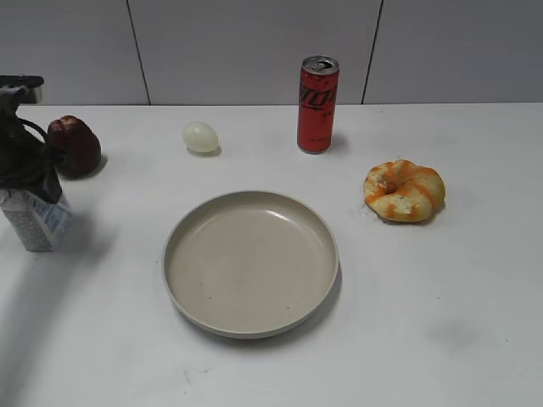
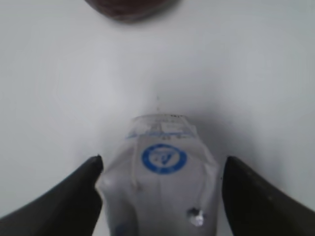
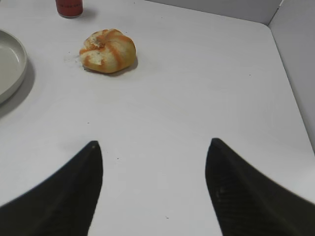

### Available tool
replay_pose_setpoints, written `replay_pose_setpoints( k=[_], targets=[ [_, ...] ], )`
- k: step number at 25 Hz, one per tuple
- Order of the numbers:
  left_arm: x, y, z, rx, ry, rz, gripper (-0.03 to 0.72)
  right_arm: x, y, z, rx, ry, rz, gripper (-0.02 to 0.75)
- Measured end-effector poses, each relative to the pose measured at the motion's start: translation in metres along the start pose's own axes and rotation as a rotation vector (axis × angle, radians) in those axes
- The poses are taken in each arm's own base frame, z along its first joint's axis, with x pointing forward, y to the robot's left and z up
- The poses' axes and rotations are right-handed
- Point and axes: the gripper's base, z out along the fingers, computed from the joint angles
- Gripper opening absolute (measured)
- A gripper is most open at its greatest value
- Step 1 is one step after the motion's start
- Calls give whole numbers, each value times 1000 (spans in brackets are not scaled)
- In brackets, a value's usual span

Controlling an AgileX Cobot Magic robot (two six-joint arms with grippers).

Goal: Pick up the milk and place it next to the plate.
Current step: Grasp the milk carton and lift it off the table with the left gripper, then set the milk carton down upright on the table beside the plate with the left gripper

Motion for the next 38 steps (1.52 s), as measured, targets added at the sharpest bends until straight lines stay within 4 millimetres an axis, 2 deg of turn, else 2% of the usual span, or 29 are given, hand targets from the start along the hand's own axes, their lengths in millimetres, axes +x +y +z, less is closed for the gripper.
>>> replay_pose_setpoints(
  k=[2,5,9,13,16,18,26,33,38],
  targets=[
    [1,-2,-4,-3,2,-32,279,0,0,0,0,0,0,497],
    [4,-12,-20,-5,8,-57,276,0,0,0,0,0,0,497],
    [11,-48,-57,-9,-52,-28,274,0,0,0,0,0,0,497],
    [24,-86,-71,-10,-62,-3,274,0,0,0,0,0,0,497],
    [35,-109,-68,-17,-40,8,274,0,0,0,0,0,0,497],
    [42,-116,-63,-26,-27,1,274,0,0,0,0,0,0,497],
    [70,-125,-33,-35,-12,-50,273,0,0,0,0,0,0,497],
    [78,-130,-13,-22,0,-63,272,0,0,0,0,0,0,497],
    [78,-132,-11,-5,-5,-77,272,0,0,0,0,0,0,497]
  ],
)
